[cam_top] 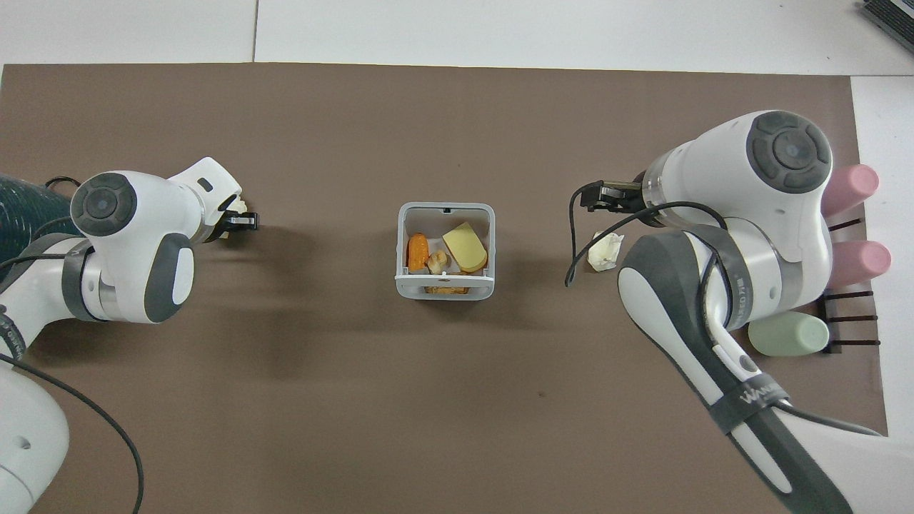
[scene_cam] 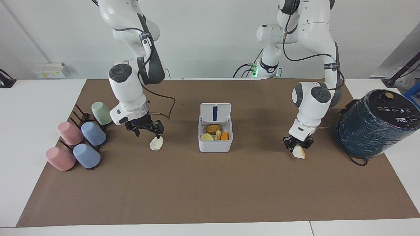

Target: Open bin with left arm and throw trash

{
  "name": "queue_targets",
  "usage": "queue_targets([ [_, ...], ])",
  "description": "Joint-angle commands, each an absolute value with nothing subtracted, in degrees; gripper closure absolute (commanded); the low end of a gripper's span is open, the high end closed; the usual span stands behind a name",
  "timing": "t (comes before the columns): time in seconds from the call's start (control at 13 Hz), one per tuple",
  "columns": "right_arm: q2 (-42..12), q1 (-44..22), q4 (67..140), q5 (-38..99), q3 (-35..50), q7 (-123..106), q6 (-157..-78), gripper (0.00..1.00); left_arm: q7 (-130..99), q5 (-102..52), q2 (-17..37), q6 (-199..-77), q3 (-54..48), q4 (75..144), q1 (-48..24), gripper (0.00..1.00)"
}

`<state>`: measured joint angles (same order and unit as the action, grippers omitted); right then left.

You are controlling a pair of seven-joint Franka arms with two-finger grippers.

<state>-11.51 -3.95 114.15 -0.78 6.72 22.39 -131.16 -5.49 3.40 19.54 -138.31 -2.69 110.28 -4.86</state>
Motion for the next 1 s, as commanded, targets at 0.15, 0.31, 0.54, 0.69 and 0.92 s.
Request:
queue_targets([
  [0.15, -10.81, -3.08, 121.37, -0.97, 7.65, 26.53, -137.37, 0.00, -13.43, 3.87, 21.97, -124.40, -2.55, 97.06, -9.30, 0.86],
  [0.31, -11.86, -3.08, 121.55, -0.97, 7.65, 27.68, -137.72, 0.00, -18.69, 3.61, 21.71, -116.75, -2.55, 92.31, -12.29, 0.86],
  [0.54, -13.18, -3.08, 122.17, -0.88, 7.65, 27.68, -141.84, 0.17, -29.67, 3.17, 20.57, -111.81, -2.99, 90.53, -18.09, 0.86],
  [0.69, -13.62, -3.16, 122.17, -0.79, 7.65, 28.21, -142.29, 0.80, -36.18, 0.01, 20.30, -111.71, -2.90, 90.62, -22.66, 0.86],
  [0.92, -13.71, -3.69, 122.08, -0.79, 7.65, 29.44, -142.29, 1.00, -44.10, -1.66, 20.30, -112.50, -3.08, 90.61, -27.67, 0.85],
])
